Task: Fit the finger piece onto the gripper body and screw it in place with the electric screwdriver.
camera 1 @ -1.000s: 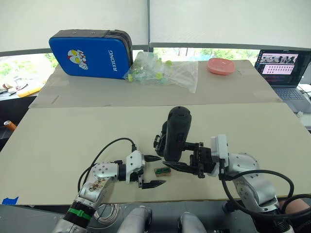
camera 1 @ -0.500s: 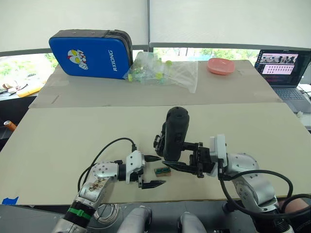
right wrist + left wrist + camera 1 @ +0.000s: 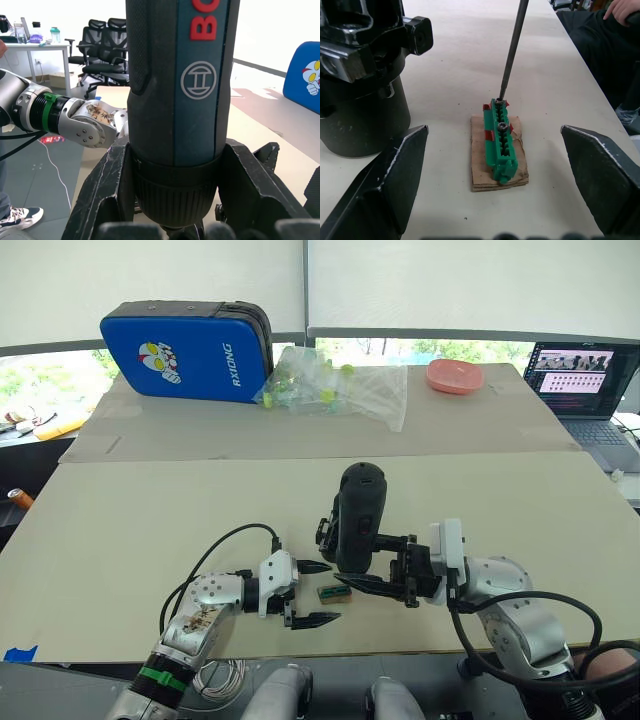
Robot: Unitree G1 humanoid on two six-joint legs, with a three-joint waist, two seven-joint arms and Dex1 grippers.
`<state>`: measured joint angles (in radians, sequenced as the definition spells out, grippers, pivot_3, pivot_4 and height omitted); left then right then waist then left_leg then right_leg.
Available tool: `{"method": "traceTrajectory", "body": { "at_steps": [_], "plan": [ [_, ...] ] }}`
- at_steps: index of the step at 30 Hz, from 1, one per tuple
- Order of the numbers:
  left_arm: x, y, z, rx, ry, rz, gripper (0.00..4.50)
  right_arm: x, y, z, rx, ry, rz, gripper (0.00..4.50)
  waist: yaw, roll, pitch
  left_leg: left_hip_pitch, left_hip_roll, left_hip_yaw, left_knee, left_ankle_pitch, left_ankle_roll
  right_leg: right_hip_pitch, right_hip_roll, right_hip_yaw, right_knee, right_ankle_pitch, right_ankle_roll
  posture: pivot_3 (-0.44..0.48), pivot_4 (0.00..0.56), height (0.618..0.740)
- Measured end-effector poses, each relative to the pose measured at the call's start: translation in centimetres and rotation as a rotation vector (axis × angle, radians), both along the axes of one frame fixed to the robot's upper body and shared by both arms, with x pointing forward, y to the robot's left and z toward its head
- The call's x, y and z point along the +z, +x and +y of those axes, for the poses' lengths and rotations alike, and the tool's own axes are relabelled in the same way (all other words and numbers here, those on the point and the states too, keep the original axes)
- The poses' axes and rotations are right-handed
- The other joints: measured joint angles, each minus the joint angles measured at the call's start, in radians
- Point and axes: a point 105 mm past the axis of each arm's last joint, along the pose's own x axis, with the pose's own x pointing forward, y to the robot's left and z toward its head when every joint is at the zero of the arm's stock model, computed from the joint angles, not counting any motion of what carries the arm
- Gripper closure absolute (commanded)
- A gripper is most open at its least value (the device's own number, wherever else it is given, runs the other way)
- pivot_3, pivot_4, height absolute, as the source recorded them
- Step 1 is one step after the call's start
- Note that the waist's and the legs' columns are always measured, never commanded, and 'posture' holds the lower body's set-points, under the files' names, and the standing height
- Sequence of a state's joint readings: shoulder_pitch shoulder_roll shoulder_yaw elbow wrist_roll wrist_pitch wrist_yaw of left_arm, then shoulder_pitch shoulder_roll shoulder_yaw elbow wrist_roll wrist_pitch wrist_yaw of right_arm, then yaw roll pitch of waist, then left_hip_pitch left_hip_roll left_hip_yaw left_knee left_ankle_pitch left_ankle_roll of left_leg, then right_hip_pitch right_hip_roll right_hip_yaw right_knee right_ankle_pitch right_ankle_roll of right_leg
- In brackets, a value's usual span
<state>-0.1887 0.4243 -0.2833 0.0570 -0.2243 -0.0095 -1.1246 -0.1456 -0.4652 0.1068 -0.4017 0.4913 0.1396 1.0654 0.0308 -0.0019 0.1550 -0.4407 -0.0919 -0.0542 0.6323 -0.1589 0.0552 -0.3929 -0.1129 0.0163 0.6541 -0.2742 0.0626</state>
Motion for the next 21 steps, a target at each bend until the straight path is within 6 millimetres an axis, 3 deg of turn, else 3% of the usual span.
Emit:
{"method": "traceTrajectory", "body": {
  "at_steps": [21],
  "plan": [
    [0.0, 0.03, -0.01, 0.002, 0.002, 0.006, 0.0, -0.12, -0.04, 0.32, 0.005, -0.005, -0.004, 2.59, 0.0, 0.0, 0.0, 0.0, 0.0, 0.0, 0.0, 0.0, 0.0, 0.0, 0.0, 0.0, 0.0, 0.0, 0.0, 0.0, 0.15, 0.74]
  ]
}}
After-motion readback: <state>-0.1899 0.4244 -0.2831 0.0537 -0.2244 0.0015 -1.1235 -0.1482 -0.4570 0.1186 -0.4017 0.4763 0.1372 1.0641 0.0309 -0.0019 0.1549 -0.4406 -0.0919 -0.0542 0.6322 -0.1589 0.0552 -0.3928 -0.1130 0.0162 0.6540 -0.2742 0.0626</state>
